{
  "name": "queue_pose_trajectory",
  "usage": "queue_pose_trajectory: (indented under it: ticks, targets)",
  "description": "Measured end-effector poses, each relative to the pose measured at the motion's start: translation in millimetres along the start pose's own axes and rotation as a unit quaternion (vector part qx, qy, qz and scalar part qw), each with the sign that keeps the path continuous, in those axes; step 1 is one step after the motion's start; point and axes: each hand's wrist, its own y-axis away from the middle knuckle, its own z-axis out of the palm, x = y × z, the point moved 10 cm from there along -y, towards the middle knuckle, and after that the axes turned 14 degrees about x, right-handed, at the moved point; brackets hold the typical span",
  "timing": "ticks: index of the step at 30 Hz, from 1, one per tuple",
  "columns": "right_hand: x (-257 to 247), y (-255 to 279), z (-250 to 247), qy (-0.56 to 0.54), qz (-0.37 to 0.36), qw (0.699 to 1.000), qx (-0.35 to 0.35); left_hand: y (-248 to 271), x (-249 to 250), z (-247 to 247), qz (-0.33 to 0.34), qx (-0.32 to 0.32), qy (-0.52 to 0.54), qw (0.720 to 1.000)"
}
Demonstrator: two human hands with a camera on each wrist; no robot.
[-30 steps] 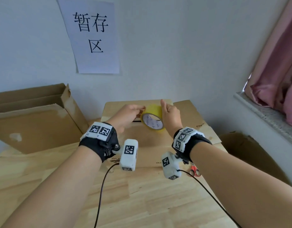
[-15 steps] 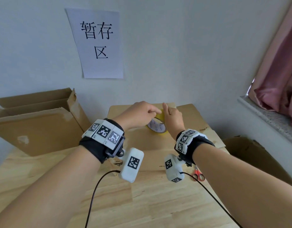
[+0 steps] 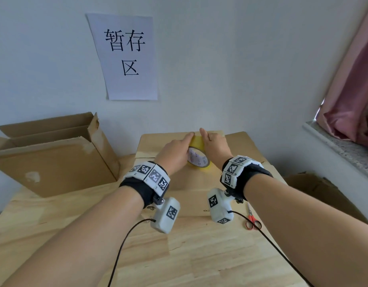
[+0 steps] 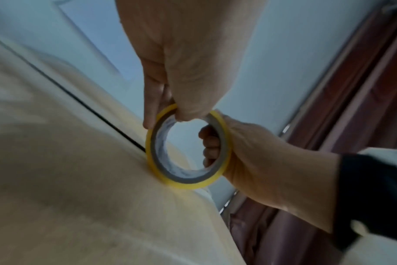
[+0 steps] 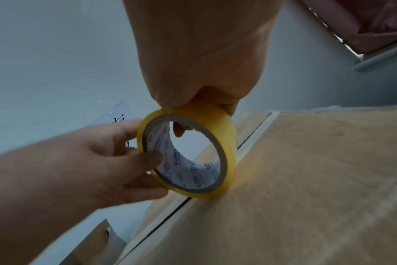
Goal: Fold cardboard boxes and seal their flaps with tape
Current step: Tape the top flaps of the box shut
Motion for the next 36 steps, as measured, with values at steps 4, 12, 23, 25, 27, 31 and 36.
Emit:
queue_pose_trajectory:
  ticks: [4, 12, 23, 25, 27, 31, 36]
  targets:
    - [4.3, -1.2, 13.6, 0.009, 0.015, 0.997, -0.075, -6.7, -13.5, 6.7, -0.013, 0.016, -0.012, 1.000]
    - [-2.2, 11.2, 19.2, -0.068, 0.039, 0.986, -0.148, -19.4, -61.6, 23.2, -0.108, -0.021, 0.117, 0.987]
    - [-9.1, 3.8, 33.7, -0.066, 0.037, 0.981, -0.179, -27.4, -53.3, 1.3, -0.046, 0.036, -0.023, 0.998]
    - [-10.6, 4.8, 38.5, -0.093, 0.052, 0.976, -0.189, -28.1, -54.9, 1.3, -0.051, 0.035, -0.037, 0.997]
    - [-10.7, 4.1, 42.5, -0.122, 0.067, 0.972, -0.190, -28.9, -55.5, 2.2, -0.062, 0.031, -0.021, 0.997]
    - [-12.0, 5.2, 44.9, -0.172, 0.053, 0.960, -0.214, -33.5, -61.7, 2.2, -0.095, 0.023, 0.038, 0.995]
    - [-11.8, 10.5, 43.7, -0.204, 0.039, 0.952, -0.226, -33.2, -76.5, 7.2, -0.137, 0.002, 0.097, 0.986]
